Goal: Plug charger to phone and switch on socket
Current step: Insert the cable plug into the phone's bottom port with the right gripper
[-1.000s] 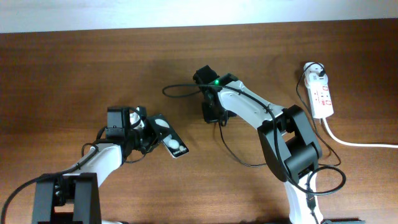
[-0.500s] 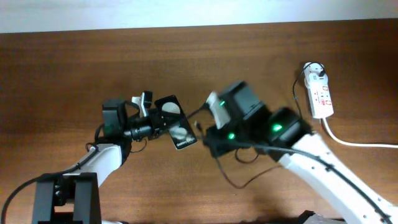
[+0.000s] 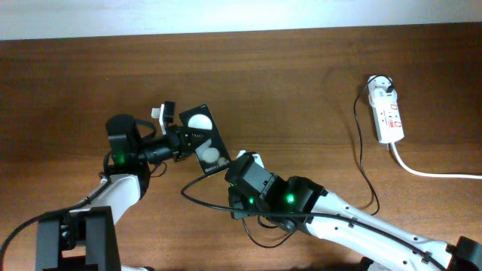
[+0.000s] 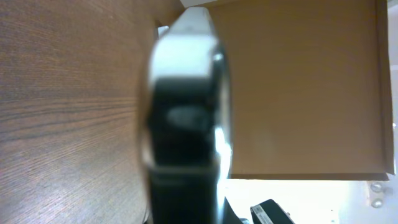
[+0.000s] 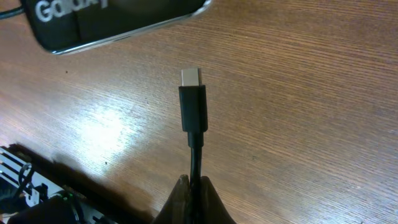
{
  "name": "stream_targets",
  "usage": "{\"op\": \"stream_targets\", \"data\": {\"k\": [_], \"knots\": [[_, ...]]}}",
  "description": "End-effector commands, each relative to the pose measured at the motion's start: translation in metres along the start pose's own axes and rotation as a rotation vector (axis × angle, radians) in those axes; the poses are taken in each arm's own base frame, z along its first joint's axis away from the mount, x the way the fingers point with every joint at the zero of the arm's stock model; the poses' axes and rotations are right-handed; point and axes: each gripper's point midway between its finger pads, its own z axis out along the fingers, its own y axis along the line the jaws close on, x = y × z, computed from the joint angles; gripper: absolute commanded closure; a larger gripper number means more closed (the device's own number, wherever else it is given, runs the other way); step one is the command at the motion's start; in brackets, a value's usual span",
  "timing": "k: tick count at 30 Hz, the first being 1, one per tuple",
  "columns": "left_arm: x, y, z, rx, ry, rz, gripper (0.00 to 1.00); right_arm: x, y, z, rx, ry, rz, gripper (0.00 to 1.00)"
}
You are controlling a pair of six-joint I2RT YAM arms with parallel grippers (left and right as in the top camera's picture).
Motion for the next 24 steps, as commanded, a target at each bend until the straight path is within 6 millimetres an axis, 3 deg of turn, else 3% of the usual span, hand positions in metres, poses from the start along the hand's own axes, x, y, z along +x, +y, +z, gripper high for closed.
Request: {"op": "stream_targets", "data": {"k": [1,4,17,24], "knots": [[0.002,-0.011,-0.004,0.041,0.037,0.011,1.00,-0.002,0.003,-0.001,-0.013,-0.021,-0.024,0.96],[0.002,-0.011,-0.004,0.041,0.037,0.011,1.00,-0.003,0.019,-0.002,-0.088,-0.013,-0.082,0.96],[0.004,-0.007,-0.004,0.029,0.036,-0.023,1.00,-0.009,0.025,-0.003,-0.112,-0.044,-0.130,0.96],[0.017,-0.017,-0.006,0.088,0.115,-0.009,1.00,-0.023,0.027,-0.004,-0.106,-0.108,-0.131,0.96]]}}
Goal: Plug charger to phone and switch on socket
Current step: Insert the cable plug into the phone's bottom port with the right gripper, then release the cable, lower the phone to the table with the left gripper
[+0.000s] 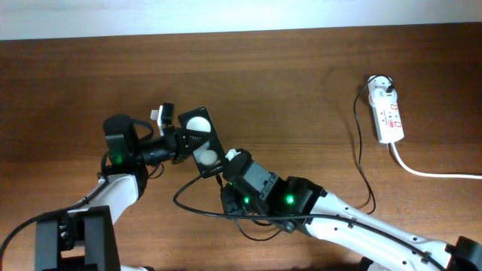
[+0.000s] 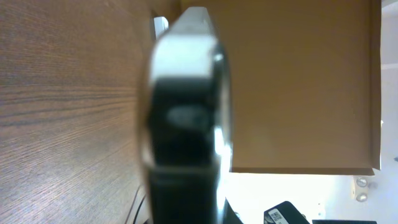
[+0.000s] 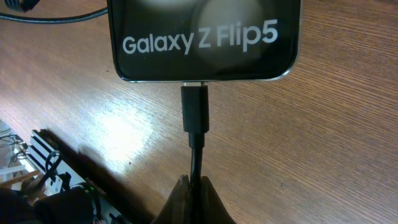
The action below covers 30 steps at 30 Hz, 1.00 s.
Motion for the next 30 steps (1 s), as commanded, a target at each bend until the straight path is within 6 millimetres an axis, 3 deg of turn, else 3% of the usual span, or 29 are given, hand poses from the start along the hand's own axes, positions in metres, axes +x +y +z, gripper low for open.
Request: {"op": "stream_targets", "data": {"k": [1,3,9,11,15,20,23,30], "knots": [[0.012,-0.015,-0.001,0.067,0.086,0.026,1.00,-0.013,0.002,-0.003,0.006,-0.068,-0.021,0.96],[0.012,-0.015,-0.001,0.067,0.086,0.029,1.00,-0.012,0.001,-0.003,0.008,-0.065,-0.021,0.96],[0.008,-0.012,0.000,0.047,0.057,0.039,1.00,-0.012,0.001,-0.003,0.010,-0.063,-0.020,0.79],[0.008,-0.012,0.000,0.047,0.058,0.039,1.00,-0.013,0.002,-0.003,0.005,-0.069,-0.021,0.78],[0.008,-0.012,0.000,0.047,0.058,0.039,1.00,-0.019,0.004,-0.002,-0.001,-0.094,-0.024,0.79],[0.008,-0.012,0.000,0.047,0.058,0.038,1.00,-0.013,0.002,0.009,0.021,-0.071,-0.031,0.88],[0.011,-0.015,-0.001,0.063,0.080,0.039,1.00,-0.021,0.006,0.009,0.007,-0.106,-0.034,0.96],[0.034,-0.029,-0.005,0.157,0.206,0.065,1.00,-0.052,0.031,-0.005,-0.052,-0.214,-0.126,0.96]]}}
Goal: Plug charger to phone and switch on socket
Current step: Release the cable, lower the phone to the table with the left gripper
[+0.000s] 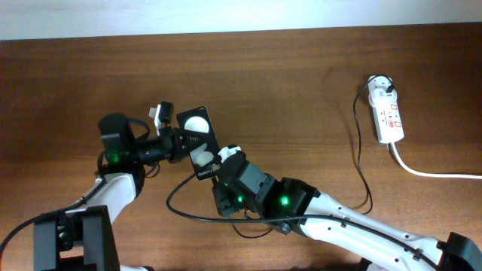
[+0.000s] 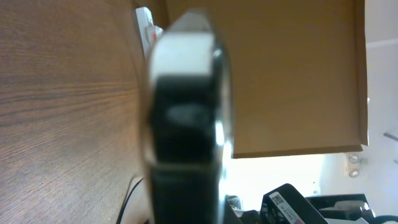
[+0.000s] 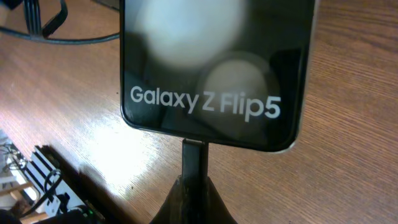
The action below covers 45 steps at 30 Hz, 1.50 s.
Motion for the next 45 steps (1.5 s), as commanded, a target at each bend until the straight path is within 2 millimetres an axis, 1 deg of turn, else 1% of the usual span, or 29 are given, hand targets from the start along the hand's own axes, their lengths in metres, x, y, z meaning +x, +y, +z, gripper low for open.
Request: {"op": "stream_targets", "data": {"k": [1,2,3,4,5,6,7,9,10,11,12,13,14,15,16,17,19,21,22,24,25,28,29,31,33,35,37,40,45], "knots": [[0.032,-0.020,0.006,0.111,0.168,0.020,1.00,-0.041,0.020,-0.013,-0.028,-0.134,-0.059,0.96],[0.033,-0.021,0.008,0.113,0.175,0.020,1.00,-0.041,0.019,-0.013,-0.024,-0.132,-0.058,0.96],[0.034,-0.021,0.008,0.113,0.177,0.020,1.00,-0.036,0.016,-0.013,-0.013,-0.110,-0.057,0.90],[0.033,-0.020,0.008,0.112,0.174,0.020,1.00,-0.032,0.013,-0.014,-0.004,-0.095,-0.057,0.87],[0.032,-0.020,0.008,0.107,0.169,0.020,1.00,-0.029,0.013,-0.017,-0.004,-0.082,-0.056,0.84],[0.030,-0.018,0.009,0.097,0.155,0.020,1.00,-0.025,0.014,-0.026,-0.013,-0.071,-0.057,0.84],[0.028,-0.016,0.009,0.088,0.143,0.020,1.00,-0.023,0.014,-0.038,-0.014,-0.073,-0.057,0.83],[0.026,-0.015,0.010,0.077,0.130,0.020,1.00,-0.020,0.014,-0.070,-0.025,-0.090,-0.058,0.78],[0.023,-0.012,0.010,0.063,0.113,0.020,1.00,-0.017,0.014,-0.098,-0.040,-0.113,-0.076,0.75],[0.021,-0.010,0.011,0.050,0.099,0.009,1.00,-0.014,0.012,-0.124,-0.052,-0.146,-0.083,0.69],[0.020,-0.006,0.011,0.035,0.086,-0.017,1.00,-0.011,0.008,-0.144,-0.053,-0.173,-0.083,0.66],[0.019,-0.001,0.013,0.017,0.075,-0.028,1.00,-0.004,0.001,-0.165,-0.044,-0.195,-0.081,0.59],[0.020,0.001,0.020,-0.001,0.072,0.003,1.00,0.004,-0.008,-0.182,-0.031,-0.206,-0.080,0.46],[0.024,0.005,0.034,-0.032,0.072,0.010,1.00,0.013,-0.016,-0.199,-0.022,-0.221,-0.078,0.38],[0.030,0.008,0.052,-0.066,0.079,0.021,1.00,0.020,-0.026,-0.210,-0.001,-0.229,-0.076,0.29],[0.038,0.011,0.071,-0.105,0.084,0.036,1.00,0.031,-0.042,-0.219,0.050,-0.227,-0.073,0.01],[0.040,0.010,0.083,-0.125,0.083,0.058,1.00,0.042,-0.051,-0.219,0.083,-0.185,-0.074,0.01],[0.040,-0.011,0.103,-0.094,0.124,0.150,1.00,0.052,-0.059,-0.217,0.114,-0.141,-0.074,0.01],[0.033,-0.009,0.111,-0.154,0.114,0.173,1.00,0.052,-0.058,-0.217,0.114,-0.141,-0.074,0.01],[0.018,0.015,0.110,-0.364,0.066,0.166,1.00,0.052,-0.058,-0.217,0.114,-0.141,-0.074,0.01],[0.015,0.027,0.103,-0.521,0.073,0.173,1.00,0.052,-0.058,-0.217,0.114,-0.141,-0.074,0.01],[0.010,0.030,0.090,-0.668,0.102,0.203,1.00,0.052,-0.058,-0.217,0.114,-0.141,-0.074,0.01],[0.009,0.032,0.091,-0.672,0.102,0.202,1.00,0.052,-0.058,-0.217,0.114,-0.141,-0.074,0.01],[0.018,0.052,0.096,-0.666,0.153,0.145,1.00,0.052,-0.058,-0.217,0.114,-0.141,-0.074,0.01],[0.030,0.077,0.113,-0.584,0.238,0.089,1.00,0.052,-0.058,-0.217,0.114,-0.141,-0.074,0.01],[0.034,0.088,0.125,-0.519,0.294,0.061,1.00,0.052,-0.058,-0.217,0.114,-0.141,-0.074,0.01],[0.035,0.110,0.130,-0.531,0.304,0.042,1.00,0.052,-0.058,-0.217,0.114,-0.141,-0.074,0.01],[0.031,0.120,0.127,-0.555,0.291,0.038,1.00,0.052,-0.058,-0.217,0.114,-0.141,-0.074,0.01],[0.030,0.146,0.107,-0.732,0.260,0.022,1.00,0.052,-0.058,-0.217,0.114,-0.141,-0.074,0.01]]}}
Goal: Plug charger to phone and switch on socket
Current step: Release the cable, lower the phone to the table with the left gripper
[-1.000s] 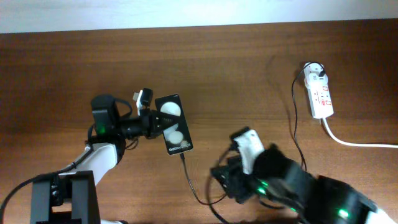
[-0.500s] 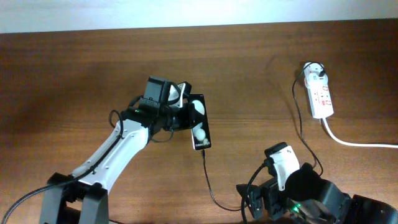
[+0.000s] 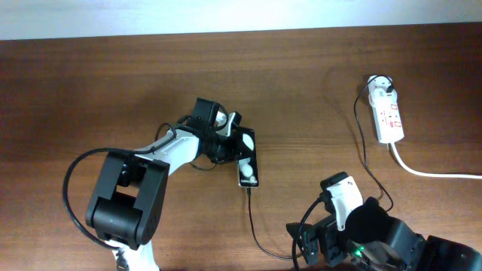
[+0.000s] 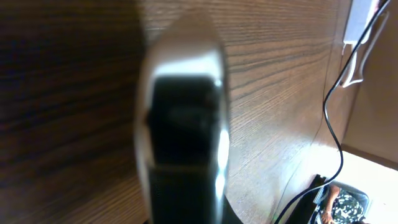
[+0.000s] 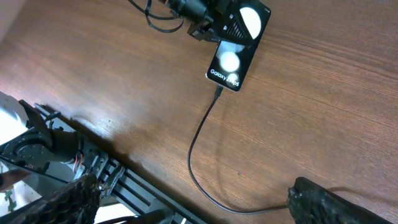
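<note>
The black Galaxy Z Flip5 phone [image 3: 247, 159] is at the table's middle, screen up, and shows in the right wrist view too [image 5: 237, 42]. My left gripper [image 3: 228, 143] is shut on its upper end; in the left wrist view the phone's edge [image 4: 182, 124] fills the frame, blurred. The black charger cable [image 5: 200, 140] is plugged into the phone's lower end and trails toward the front. My right gripper [image 5: 193, 190] is open and empty near the front edge, well clear of the phone. The white socket strip [image 3: 388, 115] lies far right.
The charger adapter [image 3: 384, 87] sits in the strip's far end, its black lead [image 3: 360, 143] curving down the right side. A white mains cord [image 3: 429, 172] runs off right. Black frame rails [image 5: 93, 168] show below the table's front edge.
My right gripper has let go of the cable, opened and drawn back to the front right. The left arm has brought the phone rightward toward the middle, with the plug still in it.
My right gripper held the cable with its plug short of the phone that the left gripper held. Then the plug was at the port, then seated in it. Now the cable hangs from the phone and my right gripper is open and away.
</note>
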{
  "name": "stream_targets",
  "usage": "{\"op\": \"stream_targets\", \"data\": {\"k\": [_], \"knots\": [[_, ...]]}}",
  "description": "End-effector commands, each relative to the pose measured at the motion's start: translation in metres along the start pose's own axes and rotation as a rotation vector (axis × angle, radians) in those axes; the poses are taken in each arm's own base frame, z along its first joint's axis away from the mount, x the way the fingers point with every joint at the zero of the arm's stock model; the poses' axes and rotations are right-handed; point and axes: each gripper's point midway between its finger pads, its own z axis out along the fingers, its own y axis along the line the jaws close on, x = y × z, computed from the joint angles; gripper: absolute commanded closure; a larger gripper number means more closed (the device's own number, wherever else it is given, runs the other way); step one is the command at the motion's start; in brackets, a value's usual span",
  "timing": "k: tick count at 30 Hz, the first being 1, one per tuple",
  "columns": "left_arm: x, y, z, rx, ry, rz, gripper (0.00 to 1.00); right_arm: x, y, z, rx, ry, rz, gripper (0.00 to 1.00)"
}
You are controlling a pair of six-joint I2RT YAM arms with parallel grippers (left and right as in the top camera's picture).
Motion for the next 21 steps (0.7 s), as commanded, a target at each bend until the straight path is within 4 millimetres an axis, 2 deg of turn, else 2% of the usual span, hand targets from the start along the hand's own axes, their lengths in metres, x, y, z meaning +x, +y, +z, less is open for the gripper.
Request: {"op": "stream_targets", "data": {"k": [1,3,12,17,20,21], "knots": [[-0.008,0.012,-0.003,-0.072,-0.031,0.013,1.00,-0.002,-0.002,-0.001,0.011,-0.010,0.003,0.01],[-0.007,0.014,-0.003,-0.082,-0.028,0.008,0.94,-0.002,-0.002,-0.001,0.011,-0.010,0.003,0.01],[-0.005,0.017,-0.003,-0.096,-0.022,-0.001,0.84,-0.002,-0.002,-0.001,0.011,-0.010,0.003,0.01],[-0.002,0.033,-0.005,-0.182,-0.021,-0.025,0.80,-0.002,-0.002,-0.001,0.011,-0.010,0.003,0.01],[-0.001,0.045,-0.008,-0.250,-0.028,-0.038,0.69,-0.002,-0.002,-0.001,0.011,-0.010,0.003,0.01],[-0.001,0.050,-0.009,-0.278,-0.032,-0.042,0.62,-0.002,-0.002,-0.001,0.011,-0.010,0.003,0.01]]}}
